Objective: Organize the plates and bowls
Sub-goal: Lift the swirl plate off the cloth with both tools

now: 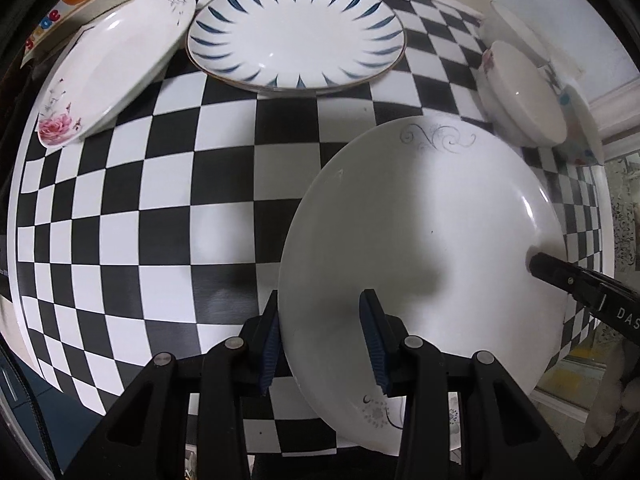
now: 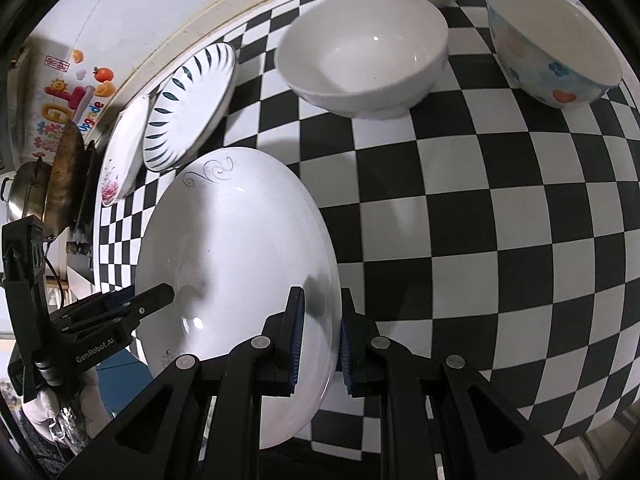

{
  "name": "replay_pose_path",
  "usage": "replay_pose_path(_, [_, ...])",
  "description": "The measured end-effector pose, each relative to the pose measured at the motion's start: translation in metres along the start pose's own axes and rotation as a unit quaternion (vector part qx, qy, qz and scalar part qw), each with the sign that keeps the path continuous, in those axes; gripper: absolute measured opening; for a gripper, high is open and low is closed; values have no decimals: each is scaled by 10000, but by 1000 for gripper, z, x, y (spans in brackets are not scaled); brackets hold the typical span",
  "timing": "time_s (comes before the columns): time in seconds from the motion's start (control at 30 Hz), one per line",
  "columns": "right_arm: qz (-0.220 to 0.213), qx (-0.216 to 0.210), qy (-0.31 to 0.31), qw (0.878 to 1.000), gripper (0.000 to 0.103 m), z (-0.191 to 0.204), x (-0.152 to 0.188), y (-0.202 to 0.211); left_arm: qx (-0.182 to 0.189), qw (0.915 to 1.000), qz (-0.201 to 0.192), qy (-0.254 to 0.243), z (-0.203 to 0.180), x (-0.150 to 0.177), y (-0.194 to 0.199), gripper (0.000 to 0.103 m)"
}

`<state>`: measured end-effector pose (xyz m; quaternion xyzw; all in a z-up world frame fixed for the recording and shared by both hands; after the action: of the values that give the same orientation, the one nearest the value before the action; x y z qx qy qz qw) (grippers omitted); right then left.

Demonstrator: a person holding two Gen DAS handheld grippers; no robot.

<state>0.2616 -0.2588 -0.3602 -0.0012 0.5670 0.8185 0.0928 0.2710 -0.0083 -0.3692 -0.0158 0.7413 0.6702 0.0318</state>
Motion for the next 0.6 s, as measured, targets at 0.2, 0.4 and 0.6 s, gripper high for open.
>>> replay_pose_path(0.2, [53,71,99,9999,18,-3,-4,-10,-89,9999,61,68,1,-3,-9,35])
replay_pose_path(0.4, [195,105,163,9996,18,-3,-2,-23,-217,9997,33,83,-1,-4,-10,35])
replay_pose_path(0.6, [268,22,160,9995,18,-4,1,-26,-351,9993,14,83,-10,-4,-10,35])
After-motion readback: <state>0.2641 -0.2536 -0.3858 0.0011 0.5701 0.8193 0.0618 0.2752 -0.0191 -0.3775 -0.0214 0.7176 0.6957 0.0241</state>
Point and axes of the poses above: each gripper's, at about its wrist camera, not at the fingertips, and y roughly against the way its jaws point, z to its left, x to its underside, the point moved 4 cm from there along -y, roughly the way its jaws point, and after that the axes turned 2 degrees about -x, right-handed, at the moved point
